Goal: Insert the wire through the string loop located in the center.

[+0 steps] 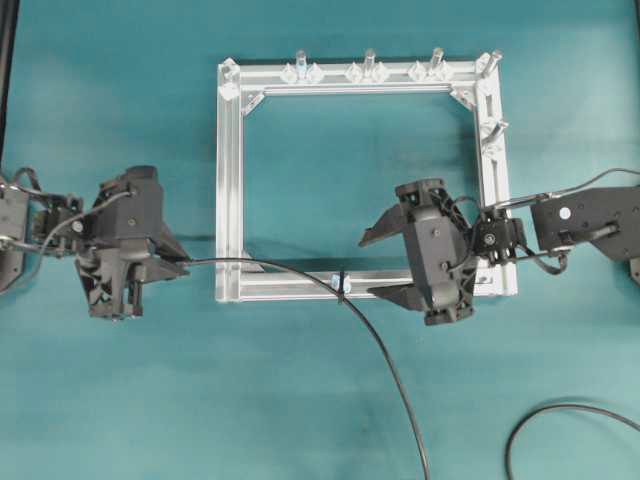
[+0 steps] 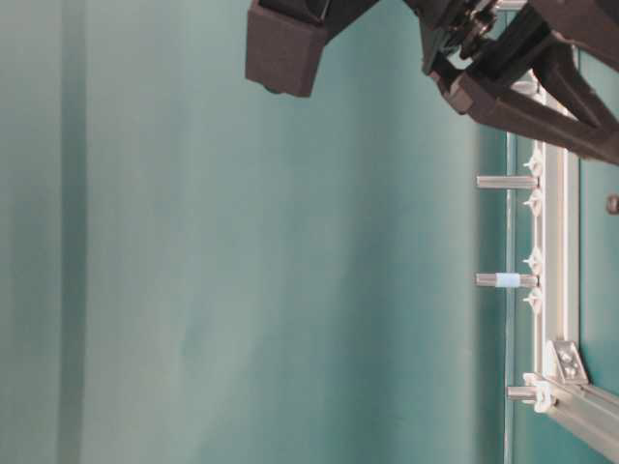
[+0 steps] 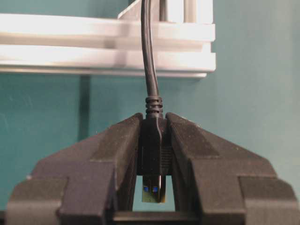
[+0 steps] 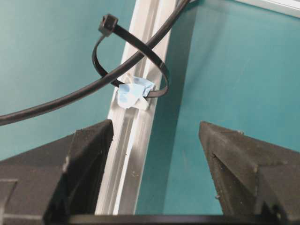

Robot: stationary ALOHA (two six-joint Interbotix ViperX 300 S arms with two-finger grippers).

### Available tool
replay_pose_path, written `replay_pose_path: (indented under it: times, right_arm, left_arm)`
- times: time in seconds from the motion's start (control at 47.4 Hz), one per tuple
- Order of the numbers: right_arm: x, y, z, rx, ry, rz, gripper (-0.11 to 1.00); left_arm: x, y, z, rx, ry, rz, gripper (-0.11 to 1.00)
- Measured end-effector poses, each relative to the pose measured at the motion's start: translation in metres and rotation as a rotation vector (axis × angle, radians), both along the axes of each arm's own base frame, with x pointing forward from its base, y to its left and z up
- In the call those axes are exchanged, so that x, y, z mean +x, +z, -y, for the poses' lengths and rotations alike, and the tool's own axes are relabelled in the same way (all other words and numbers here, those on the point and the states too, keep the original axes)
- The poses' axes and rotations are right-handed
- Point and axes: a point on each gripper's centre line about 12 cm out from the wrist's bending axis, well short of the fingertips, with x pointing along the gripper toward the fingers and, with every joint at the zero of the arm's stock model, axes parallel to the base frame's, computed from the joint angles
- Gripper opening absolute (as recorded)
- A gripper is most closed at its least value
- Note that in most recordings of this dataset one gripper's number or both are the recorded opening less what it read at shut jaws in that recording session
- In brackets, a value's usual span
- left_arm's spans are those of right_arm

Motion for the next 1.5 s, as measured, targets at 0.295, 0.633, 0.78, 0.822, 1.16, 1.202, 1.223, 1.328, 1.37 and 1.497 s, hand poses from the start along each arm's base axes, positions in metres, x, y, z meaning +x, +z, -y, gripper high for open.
replay_pose_path:
  times: [0.295, 0.633, 0.78, 0.822, 1.16, 1.202, 1.223, 1.328, 1.37, 1.497]
  right_arm:
    - [0.001, 0.001, 0.0, 0.001, 0.0, 0.005, 0.76]
    - [0.0, 0.0, 0.0, 0.001, -0.001, 0.001, 0.76]
    - [0.0, 0.0, 0.0, 0.001, -0.001, 0.003, 0.76]
    - [0.001, 0.001, 0.0, 0.001, 0.0, 0.005, 0.76]
    - [0.0, 0.001, -0.001, 0.0, 0.002, 0.003, 0.76]
    - [0.0, 0.003, 0.0, 0.001, -0.001, 0.008, 0.76]
    - [0.0, 0.005, 0.0, 0.001, -0.002, 0.011, 0.76]
    - [-0.003, 0.015, 0.0, 0.0, -0.002, 0.02, 0.76]
    - [-0.004, 0.019, 0.001, -0.001, -0.004, 0.022, 0.76]
    - [-0.011, 0.027, 0.002, -0.004, -0.007, 0.022, 0.76]
  left_arm:
    - [0.005, -0.009, 0.004, 0.002, -0.012, -0.009, 0.17]
    - [0.007, -0.007, 0.005, -0.002, -0.012, -0.003, 0.18]
    - [0.008, -0.006, 0.006, -0.002, -0.013, -0.01, 0.42]
    - [0.009, -0.006, 0.006, -0.001, -0.015, -0.016, 0.56]
    - [0.015, 0.001, 0.007, -0.002, -0.018, -0.022, 0.63]
    - [0.016, 0.004, 0.007, -0.002, -0.017, -0.013, 0.63]
    - [0.017, 0.005, 0.007, -0.001, -0.021, -0.006, 0.63]
    - [0.017, 0.017, 0.007, -0.001, -0.026, 0.036, 0.63]
    - [0.017, 0.023, 0.007, 0.002, -0.031, 0.056, 0.63]
    - [0.014, 0.041, 0.001, 0.016, -0.034, 0.113, 0.63]
